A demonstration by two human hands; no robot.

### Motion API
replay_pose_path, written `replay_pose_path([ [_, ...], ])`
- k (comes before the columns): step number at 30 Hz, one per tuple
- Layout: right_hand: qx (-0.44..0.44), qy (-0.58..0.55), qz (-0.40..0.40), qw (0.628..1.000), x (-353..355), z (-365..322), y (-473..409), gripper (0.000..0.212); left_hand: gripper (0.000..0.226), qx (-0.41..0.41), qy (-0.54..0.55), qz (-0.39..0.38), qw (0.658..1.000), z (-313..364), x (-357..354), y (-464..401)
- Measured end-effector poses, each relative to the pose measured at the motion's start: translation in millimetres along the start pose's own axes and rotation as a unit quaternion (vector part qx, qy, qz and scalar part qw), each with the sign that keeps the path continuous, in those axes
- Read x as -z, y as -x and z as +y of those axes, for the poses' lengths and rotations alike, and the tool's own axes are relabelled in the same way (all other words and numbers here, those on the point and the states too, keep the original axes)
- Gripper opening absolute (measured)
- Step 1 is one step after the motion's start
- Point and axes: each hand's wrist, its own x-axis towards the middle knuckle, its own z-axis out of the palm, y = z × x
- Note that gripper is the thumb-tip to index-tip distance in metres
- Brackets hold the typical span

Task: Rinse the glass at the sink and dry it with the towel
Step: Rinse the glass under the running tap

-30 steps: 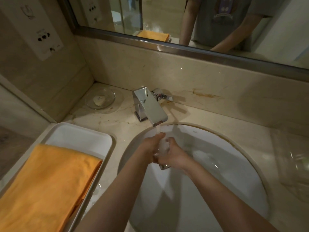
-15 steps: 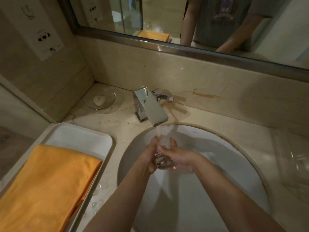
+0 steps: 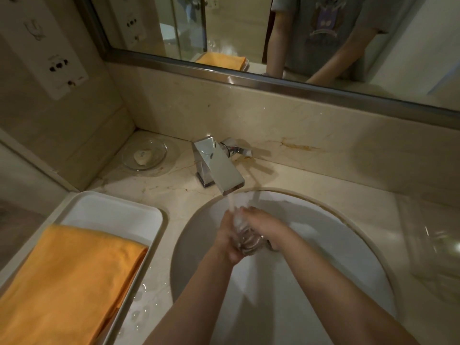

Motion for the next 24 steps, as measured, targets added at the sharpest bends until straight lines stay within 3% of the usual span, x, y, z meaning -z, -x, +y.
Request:
replay_pose_path([
  [2, -0.07, -0.107, 0.008, 0.992, 0, 5, -11, 0.061, 0.046, -0.008, -0.022, 0.02, 1.0, -2, -2, 0],
  [4, -0.078, -0.129, 0.029, 0.988, -7, 6, -13, 0.063, 0.046, -0.007, -0.044, 0.027, 0.999, -3, -3, -1],
  [7, -0.021, -0.011, 0.073, 0.997, -25, 8, -4, 0.058, 0.048, -0.032, -0.037, 0.03, 0.998, 2, 6, -7],
  [10, 0.005, 0.033, 0.078, 0.996, -37, 21, 10, 0.06, 0.053, -0.092, -0.051, 0.051, 0.993, 9, 11, -12],
  [13, 0.014, 0.106, 0.085, 0.991, -31, 18, 22, 0.054, 0.059, -0.084, -0.06, 0.057, 0.993, 6, 11, -11],
  [17, 0.077, 0.351, 0.107, 0.927, -18, 5, 37, 0.027, 0.053, -0.087, -0.048, 0.065, 0.993, 6, 12, -12],
  [21, 0.133, 0.301, 0.113, 0.938, 2, -4, 32, 0.026, 0.042, -0.045, -0.062, 0.073, 0.994, 11, 1, -9],
  [24, 0.165, 0.18, 0.173, 0.954, 28, -24, 22, 0.028, 0.054, -0.02, -0.032, 0.052, 0.998, 10, -12, -5],
])
